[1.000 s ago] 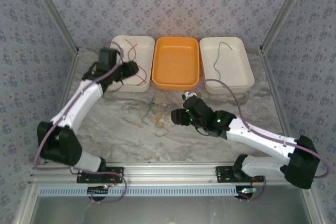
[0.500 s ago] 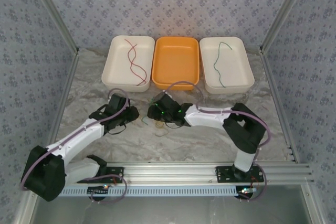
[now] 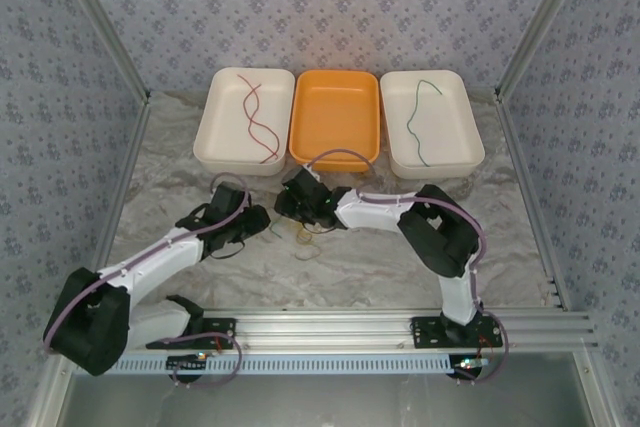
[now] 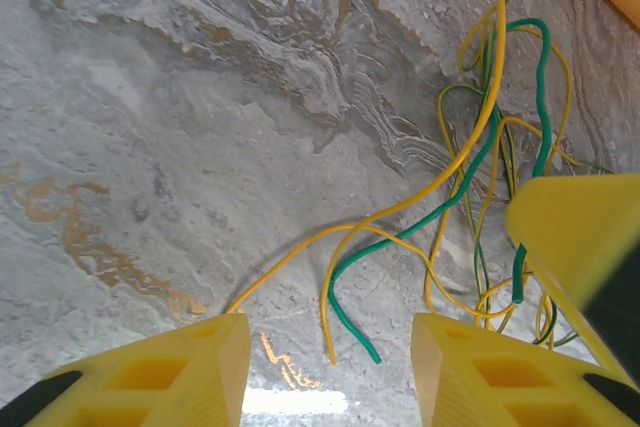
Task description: Untangle the cables
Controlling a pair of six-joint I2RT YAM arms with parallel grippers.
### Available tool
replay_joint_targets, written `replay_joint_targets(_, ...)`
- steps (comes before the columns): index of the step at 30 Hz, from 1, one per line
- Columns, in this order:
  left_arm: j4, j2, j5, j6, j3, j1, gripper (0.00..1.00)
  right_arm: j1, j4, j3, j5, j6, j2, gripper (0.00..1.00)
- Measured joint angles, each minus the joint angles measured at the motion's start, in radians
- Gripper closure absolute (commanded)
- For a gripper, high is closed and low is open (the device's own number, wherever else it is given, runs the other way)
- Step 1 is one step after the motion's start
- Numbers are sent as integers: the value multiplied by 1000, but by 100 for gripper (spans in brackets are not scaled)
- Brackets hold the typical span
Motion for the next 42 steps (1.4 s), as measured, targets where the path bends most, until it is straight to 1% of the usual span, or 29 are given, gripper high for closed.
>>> replay_joint_targets(1, 3, 18, 0, 0, 1, -4, 48, -3, -6, 1, 0, -5, 2, 100)
replay_joint_targets(4, 13, 90, -3, 3, 3, -22, 40, -11, -30, 7, 12, -23, -3, 100)
replay_joint_targets(6, 18, 143, -11, 7, 8, -45, 39, -10, -47, 1, 33, -44, -26, 100)
replay_joint_targets(9, 0, 205, -49, 11, 51, -82, 35, -3, -68, -39, 65, -77, -123, 100)
replay_joint_targets(11, 21, 249, -69, 14, 85, -113, 32, -2, -80, -69, 71, -98, -212, 100)
replay_joint_targets(13, 29, 290, -100, 18, 117, -144, 32, -3, -83, -93, 72, -114, -292, 100)
replay_joint_targets(15, 39, 327, -129, 19, 144, -166, 39, -7, -83, -119, 71, -127, -364, 100)
replay_joint_targets(16, 41, 347, -145, 22, 157, -171, 51, -11, -82, -138, 66, -133, -401, 100)
replay_joint_targets(17, 41, 366, -162, 21, 171, -172, 73, -17, -81, -161, 61, -138, -437, 100)
replay_joint_targets(18, 47, 382, -175, 18, 179, -172, 97, -24, -81, -180, 57, -145, -466, 100)
replay_joint_targets(19, 58, 400, -193, 16, 188, -172, 100, -34, -84, -205, 50, -152, -502, 100)
replay_joint_targets(22, 99, 418, -230, 5, 188, -173, 100, -78, -106, -287, 43, -179, -628, 100)
replay_joint_targets(25, 151, 397, -248, -1, 157, -176, 100, -152, -146, -352, 42, -214, -792, 100)
replay_joint_targets(29, 151, 321, -265, 0, 128, -164, 100, -323, -165, -410, 19, -257, -1028, 100)
replay_joint_targets(31, 151, 287, -262, 0, 126, -149, 100, -414, -169, -421, -7, -267, -1103, 100)
replay_joint_targets(32, 152, 272, -259, 1, 126, -142, 96, -451, -169, -423, -23, -274, -1123, 100)
replay_joint_targets(34, 151, 249, -245, 4, 126, -134, 77, -496, -168, -423, -54, -284, -1138, 100)
replay_joint_targets(36, 147, 235, -222, 3, 129, -133, 62, -514, -165, -423, -89, -291, -1129, 100)
replay_joint_targets(38, 136, 212, -201, 3, 132, -137, 52, -520, -154, -423, -131, -295, -1101, 100)
replay_joint_targets(41, 122, 136, -183, 16, 132, -154, 41, -518, -139, -423, -190, -306, -1050, 100)
replay_joint_targets(42, 122, 105, -178, 30, 134, -167, 38, -515, -137, -422, -204, -310, -1037, 100)
